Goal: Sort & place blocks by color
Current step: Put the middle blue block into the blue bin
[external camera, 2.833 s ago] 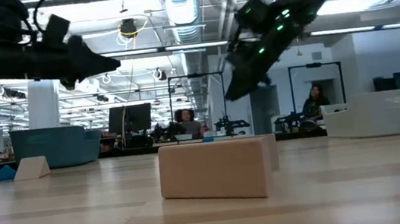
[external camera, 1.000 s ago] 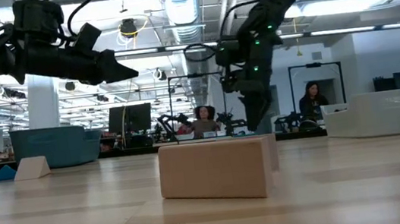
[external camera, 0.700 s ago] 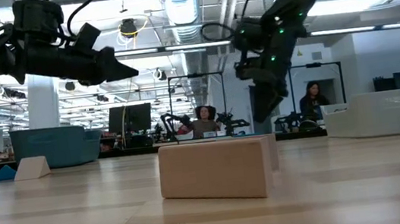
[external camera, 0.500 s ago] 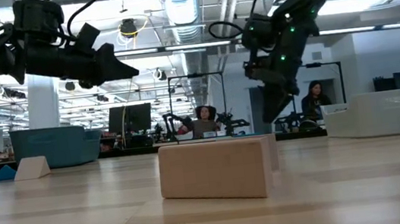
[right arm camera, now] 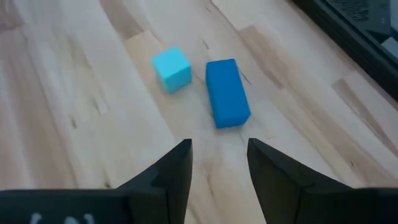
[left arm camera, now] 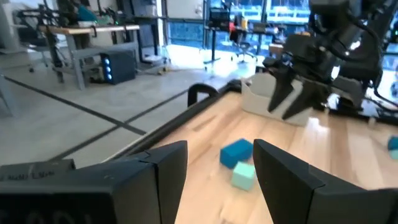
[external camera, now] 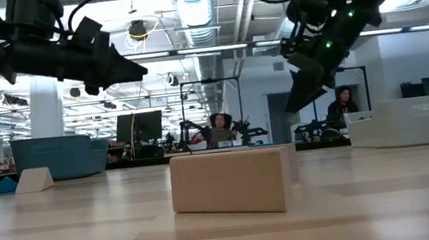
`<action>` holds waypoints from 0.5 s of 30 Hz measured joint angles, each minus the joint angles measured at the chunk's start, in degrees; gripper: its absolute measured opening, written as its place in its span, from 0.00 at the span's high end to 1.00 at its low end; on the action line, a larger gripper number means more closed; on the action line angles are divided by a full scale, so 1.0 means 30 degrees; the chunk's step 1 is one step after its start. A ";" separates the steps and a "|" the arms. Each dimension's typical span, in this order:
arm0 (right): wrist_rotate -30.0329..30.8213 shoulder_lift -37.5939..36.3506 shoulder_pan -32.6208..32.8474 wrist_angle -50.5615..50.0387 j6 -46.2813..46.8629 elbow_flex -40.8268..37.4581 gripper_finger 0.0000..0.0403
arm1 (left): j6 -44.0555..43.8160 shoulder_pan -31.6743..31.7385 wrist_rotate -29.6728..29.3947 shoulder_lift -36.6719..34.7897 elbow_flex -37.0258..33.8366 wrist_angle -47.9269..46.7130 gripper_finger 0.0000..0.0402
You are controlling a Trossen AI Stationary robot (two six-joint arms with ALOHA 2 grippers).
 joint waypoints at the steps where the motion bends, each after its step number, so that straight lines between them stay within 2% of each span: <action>1: -0.0035 0.0069 -0.0104 -0.0007 0.0009 -0.0029 0.53 | 0.0002 -0.0039 -0.0219 -0.0268 0.0001 -0.0520 0.57; 7: -0.0242 0.1767 -0.0184 0.0419 -0.0130 0.0568 0.42 | 0.1387 0.0145 -0.0944 -0.0598 -0.0003 -0.0868 0.57; 12: -0.0349 0.4628 -0.0733 -0.0218 -0.1402 0.3425 0.36 | 0.1347 0.0291 -0.0734 -0.0598 -0.0003 -0.1198 0.57; 15: -0.0451 0.6317 -0.1199 -0.2474 -0.1629 0.5271 0.35 | 0.1346 0.0283 -0.0719 -0.0593 -0.0003 -0.1801 0.57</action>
